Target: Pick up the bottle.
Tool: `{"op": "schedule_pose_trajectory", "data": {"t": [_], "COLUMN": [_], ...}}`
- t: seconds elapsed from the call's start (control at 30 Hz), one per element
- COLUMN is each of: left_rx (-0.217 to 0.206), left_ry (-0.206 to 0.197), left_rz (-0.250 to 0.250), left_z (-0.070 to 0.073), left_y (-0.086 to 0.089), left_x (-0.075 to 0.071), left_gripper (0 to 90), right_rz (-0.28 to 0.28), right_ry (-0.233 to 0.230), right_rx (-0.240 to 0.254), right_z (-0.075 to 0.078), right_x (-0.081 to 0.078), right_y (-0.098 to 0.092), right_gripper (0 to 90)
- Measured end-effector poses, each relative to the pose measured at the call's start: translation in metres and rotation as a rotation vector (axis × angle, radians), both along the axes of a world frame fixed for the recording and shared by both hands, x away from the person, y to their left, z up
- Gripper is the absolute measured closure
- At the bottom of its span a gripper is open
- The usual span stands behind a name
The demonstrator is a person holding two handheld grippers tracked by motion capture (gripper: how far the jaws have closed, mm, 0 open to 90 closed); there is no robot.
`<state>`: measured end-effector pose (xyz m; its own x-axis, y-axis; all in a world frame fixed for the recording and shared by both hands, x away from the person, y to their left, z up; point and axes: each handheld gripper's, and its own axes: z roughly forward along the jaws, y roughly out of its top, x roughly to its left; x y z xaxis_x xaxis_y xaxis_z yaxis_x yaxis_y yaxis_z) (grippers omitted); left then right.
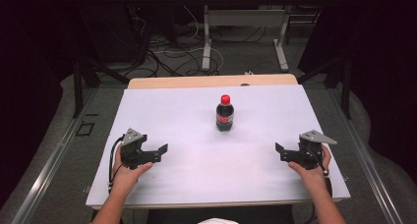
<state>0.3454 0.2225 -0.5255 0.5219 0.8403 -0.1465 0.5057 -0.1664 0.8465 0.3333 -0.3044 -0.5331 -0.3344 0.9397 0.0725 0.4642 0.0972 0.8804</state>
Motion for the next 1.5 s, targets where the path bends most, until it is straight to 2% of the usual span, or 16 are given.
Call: {"op": "schedule_pose_trajectory", "data": {"t": [0.07,0.43,0.57,0.67,0.77,0.8,0.83,0.9,0.97,1.0,1.17,1.2,1.23,1.37,1.47,1.5], "left_rx": [-0.003,-0.037,-0.031,-0.010,0.008,0.011,0.008,0.018,0.017,0.025,0.013,0.008,0.008,0.012,0.003,0.003], "left_ry": [0.004,0.004,0.000,-0.021,-0.028,-0.025,-0.028,-0.023,-0.026,-0.027,-0.034,-0.032,-0.039,-0.042,-0.029,-0.029], "left_rz": [-0.002,-0.047,-0.072,-0.103,-0.118,-0.127,-0.131,-0.155,-0.159,-0.173,-0.186,-0.189,-0.191,-0.209,-0.238,-0.238], "left_z": [0.000,0.006,0.011,0.018,0.021,0.022,0.023,0.025,0.025,0.025,0.024,0.024,0.024,0.025,0.026,0.026], "left_y": [-0.001,-0.018,-0.033,-0.049,-0.057,-0.060,-0.065,-0.077,-0.080,-0.084,-0.100,-0.104,-0.109,-0.125,-0.141,-0.141], "left_x": [0.000,0.007,0.015,0.022,0.027,0.029,0.031,0.038,0.040,0.043,0.055,0.057,0.060,0.071,0.082,0.082], "left_gripper": [5.2,2.5,2.5,2.5,2.5,2.5,2.5,2.5,2.5,2.5,2.7,3.2,3.5,4.6,5.0,5.0], "right_rz": [0.004,-0.002,-0.004,-0.016,-0.017,-0.014,-0.011,-0.007,-0.018,-0.009,-0.007,0.000,-0.011,-0.001,0.002,0.000], "right_ry": [-0.003,0.000,0.000,0.002,0.007,0.002,0.018,0.004,-0.002,0.010,0.002,0.017,0.005,0.014,0.015,0.013], "right_rx": [-0.016,-0.005,-0.004,0.003,0.002,-0.005,-0.001,0.000,0.010,0.007,-0.004,0.004,0.005,0.001,0.003,0.002], "right_z": [0.000,-0.001,-0.001,-0.001,-0.001,-0.001,0.000,-0.001,-0.001,-0.001,-0.002,-0.002,-0.003,-0.002,-0.002,-0.002], "right_x": [0.001,-0.001,-0.001,-0.001,-0.001,-0.001,-0.002,-0.001,-0.001,-0.002,0.000,-0.001,0.000,-0.001,-0.001,-0.001], "right_y": [-0.001,0.000,0.000,0.001,0.000,0.000,0.000,0.000,0.001,0.000,-0.001,0.000,0.001,0.000,0.000,0.000], "right_gripper": [0.5,0.5,0.5,0.5,0.5,0.5,0.5,0.5,0.5,0.5,0.5,0.5,0.5,0.5,0.5,0.5]}}
